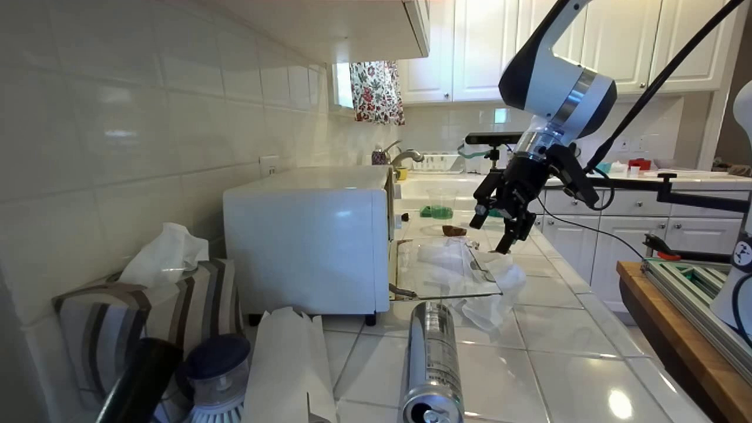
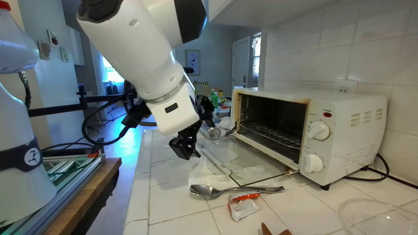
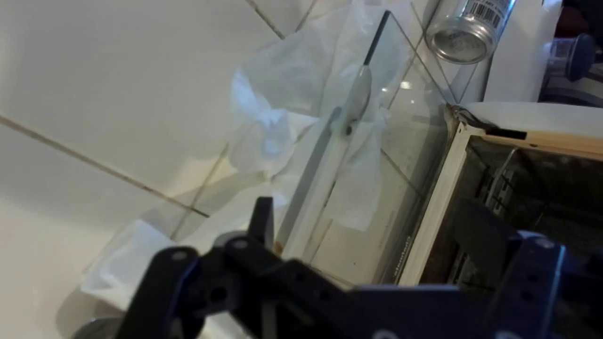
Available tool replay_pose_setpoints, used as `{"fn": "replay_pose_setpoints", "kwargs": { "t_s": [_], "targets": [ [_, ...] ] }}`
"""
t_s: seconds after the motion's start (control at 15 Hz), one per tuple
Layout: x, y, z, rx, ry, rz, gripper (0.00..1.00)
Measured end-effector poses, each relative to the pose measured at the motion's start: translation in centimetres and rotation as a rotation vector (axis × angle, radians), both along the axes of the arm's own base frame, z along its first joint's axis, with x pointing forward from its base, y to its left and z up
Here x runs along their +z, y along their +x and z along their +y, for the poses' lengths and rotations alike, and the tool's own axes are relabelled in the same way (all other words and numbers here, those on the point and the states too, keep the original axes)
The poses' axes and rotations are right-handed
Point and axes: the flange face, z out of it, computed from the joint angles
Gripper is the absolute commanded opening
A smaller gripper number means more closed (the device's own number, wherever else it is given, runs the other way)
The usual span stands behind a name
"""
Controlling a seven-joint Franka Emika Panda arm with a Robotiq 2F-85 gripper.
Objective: Close the door of the oven
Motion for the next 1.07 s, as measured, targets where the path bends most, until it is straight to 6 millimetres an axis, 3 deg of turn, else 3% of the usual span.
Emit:
{"fn": "replay_pose_setpoints", "kwargs": {
  "t_s": [1.07],
  "targets": [
    [-1.6, 0.9, -0.2, -0.008, 0.003, -0.073, 1.0]
  ]
}}
